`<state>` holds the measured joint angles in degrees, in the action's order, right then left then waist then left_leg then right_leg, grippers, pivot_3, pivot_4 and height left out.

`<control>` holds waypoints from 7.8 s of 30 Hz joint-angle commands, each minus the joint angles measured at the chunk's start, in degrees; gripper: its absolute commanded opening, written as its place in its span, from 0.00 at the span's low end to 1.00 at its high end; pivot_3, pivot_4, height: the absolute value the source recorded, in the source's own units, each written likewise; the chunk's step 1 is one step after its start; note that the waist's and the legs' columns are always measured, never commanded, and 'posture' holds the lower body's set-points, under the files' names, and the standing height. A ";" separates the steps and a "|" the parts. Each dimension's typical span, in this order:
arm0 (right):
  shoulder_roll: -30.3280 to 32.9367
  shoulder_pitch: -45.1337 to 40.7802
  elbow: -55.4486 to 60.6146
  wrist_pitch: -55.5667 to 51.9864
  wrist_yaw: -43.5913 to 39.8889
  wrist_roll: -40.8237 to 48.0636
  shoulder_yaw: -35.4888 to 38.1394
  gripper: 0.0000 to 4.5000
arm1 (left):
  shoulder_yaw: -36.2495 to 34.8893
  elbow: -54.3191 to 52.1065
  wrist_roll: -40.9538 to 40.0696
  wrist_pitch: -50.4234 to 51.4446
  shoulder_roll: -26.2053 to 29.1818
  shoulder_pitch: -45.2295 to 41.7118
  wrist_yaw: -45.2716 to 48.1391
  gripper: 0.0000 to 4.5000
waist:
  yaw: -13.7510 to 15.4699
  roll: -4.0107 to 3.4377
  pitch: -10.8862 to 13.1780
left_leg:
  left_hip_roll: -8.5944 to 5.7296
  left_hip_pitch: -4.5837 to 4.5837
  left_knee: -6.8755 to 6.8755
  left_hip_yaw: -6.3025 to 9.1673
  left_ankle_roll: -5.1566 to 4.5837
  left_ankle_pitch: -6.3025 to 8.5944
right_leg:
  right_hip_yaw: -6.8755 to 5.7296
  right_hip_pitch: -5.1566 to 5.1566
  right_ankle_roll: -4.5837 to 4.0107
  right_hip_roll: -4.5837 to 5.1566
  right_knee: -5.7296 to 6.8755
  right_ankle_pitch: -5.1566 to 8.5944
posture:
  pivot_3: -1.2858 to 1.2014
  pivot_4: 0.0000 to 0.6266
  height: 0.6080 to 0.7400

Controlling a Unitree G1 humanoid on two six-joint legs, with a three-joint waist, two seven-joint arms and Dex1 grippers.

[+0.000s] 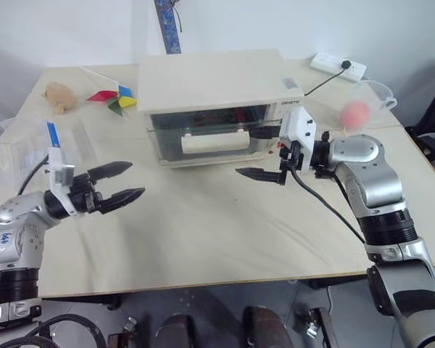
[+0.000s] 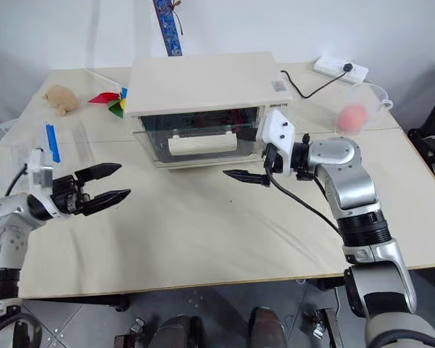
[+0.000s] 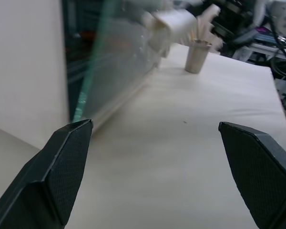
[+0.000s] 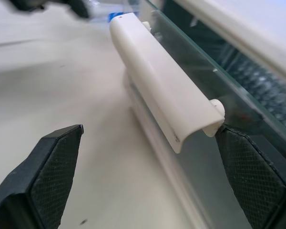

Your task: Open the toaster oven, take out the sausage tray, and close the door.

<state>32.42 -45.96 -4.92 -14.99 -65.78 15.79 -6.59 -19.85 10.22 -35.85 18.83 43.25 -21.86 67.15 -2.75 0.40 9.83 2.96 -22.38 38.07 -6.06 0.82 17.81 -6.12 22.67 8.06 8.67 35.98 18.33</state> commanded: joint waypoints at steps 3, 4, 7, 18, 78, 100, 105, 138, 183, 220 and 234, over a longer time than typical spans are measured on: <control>-0.14 1.89 7.75 -1.36 -1.89 2.09 -1.06 1.00 | -3.78 3.27 -2.15 0.44 2.76 -5.57 0.02 0.96 | -0.46 0.00 0.00 | 0.00 0.00 0.00 -0.03 0.00 0.00 | 0.01 0.00 0.00 0.00 -0.01 0.00 | 0.52 0.24 1.00; -0.24 2.62 8.25 -1.49 -1.70 1.90 -1.22 1.00 | -3.79 4.18 -1.90 0.17 3.83 -5.99 1.58 0.91 | -0.50 0.00 0.00 | 0.00 0.00 0.00 -0.03 0.00 0.00 | 0.01 0.00 0.00 0.00 0.00 0.00 | 0.52 0.24 1.00; -0.48 4.80 9.67 -1.52 -0.85 1.16 -1.92 1.00 | -4.68 8.48 -3.14 1.01 5.98 -8.23 5.94 0.73 | -0.55 0.00 0.01 | 0.00 0.03 -0.06 -0.04 0.02 0.01 | -0.01 0.04 0.00 -0.01 0.00 0.00 | 0.52 0.24 1.00; -3.25 8.79 14.75 -3.14 4.24 0.36 -3.02 1.00 | 1.65 13.86 -0.91 0.96 1.12 -16.21 10.28 0.01 | -0.87 0.03 0.01 | 0.02 0.09 0.00 -0.16 0.04 0.03 | 0.02 0.05 0.00 -0.02 0.06 0.00 | 0.52 0.24 1.00; 14.44 21.59 24.40 -12.97 9.34 1.90 4.91 1.00 | 11.97 31.22 10.81 -9.09 -12.66 -31.28 15.25 0.01 | 2.11 0.48 0.20 | 0.04 -0.13 0.74 -0.14 -0.09 0.20 | -0.02 -0.11 0.03 -0.01 0.01 -0.02 | 0.52 0.24 1.00; 25.23 25.03 29.68 -15.86 15.19 0.00 14.51 1.00 | 23.12 21.98 18.01 -12.51 -11.45 -21.86 21.18 0.01 | 3.42 0.48 0.23 | 0.05 -0.23 0.93 -0.17 -0.15 0.24 | 0.01 -0.09 0.03 -0.01 -0.05 -0.02 | 0.52 0.24 1.00; 17.96 17.33 30.21 -15.53 19.97 -4.64 4.53 1.00 | 26.25 21.94 21.04 -16.24 -10.33 -20.69 21.92 0.01 | 3.36 0.47 0.23 | 0.04 -0.37 0.98 -0.15 -0.15 0.24 | -0.01 0.02 0.03 0.00 -0.04 -0.02 | 0.52 0.24 1.00; -13.61 -11.37 -20.10 10.46 42.48 -41.33 -21.20 0.91 | 1.22 -19.72 -9.97 7.36 -18.10 5.78 -13.63 0.48 | 0.09 0.43 0.25 | 0.06 -0.70 1.01 0.26 -0.10 0.20 | -0.20 0.30 0.06 0.04 0.28 -0.04 | 0.52 0.24 1.00; -12.86 5.52 9.75 10.47 41.05 -60.03 -20.11 0.00 | 4.46 -14.34 -9.12 7.72 -14.83 -2.26 -15.32 1.00 | -0.66 0.42 0.25 | 0.06 -0.68 0.81 0.31 -0.03 0.19 | -0.23 0.28 0.06 -0.03 0.14 -0.04 | 0.52 0.24 1.00; -6.51 19.38 28.94 16.50 38.46 -62.02 -14.27 0.00 | -0.88 -19.46 -9.17 9.27 -3.84 8.62 -10.61 1.00 | -0.33 0.41 0.26 | 0.07 -0.70 0.83 0.29 -0.02 0.19 | -0.21 0.29 0.05 -0.03 0.07 -0.03 | 0.52 0.24 1.00; -4.39 23.77 32.11 22.26 38.22 -60.48 -11.56 0.00 | -3.08 -21.44 -10.32 10.61 -2.29 13.38 -11.84 1.00 | -0.09 0.41 0.27 | 0.07 -0.70 0.81 0.27 -0.01 0.20 | -0.19 0.31 0.05 -0.02 0.08 -0.03 | 0.52 0.24 1.00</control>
<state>28.47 -21.44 21.93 5.11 -29.26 -45.98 -19.79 -21.53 -8.96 -45.05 29.40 40.81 -8.70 55.50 -2.83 0.80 10.10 3.03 -23.08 38.88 -5.79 0.81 18.01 -6.31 22.97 8.10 8.64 36.06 18.30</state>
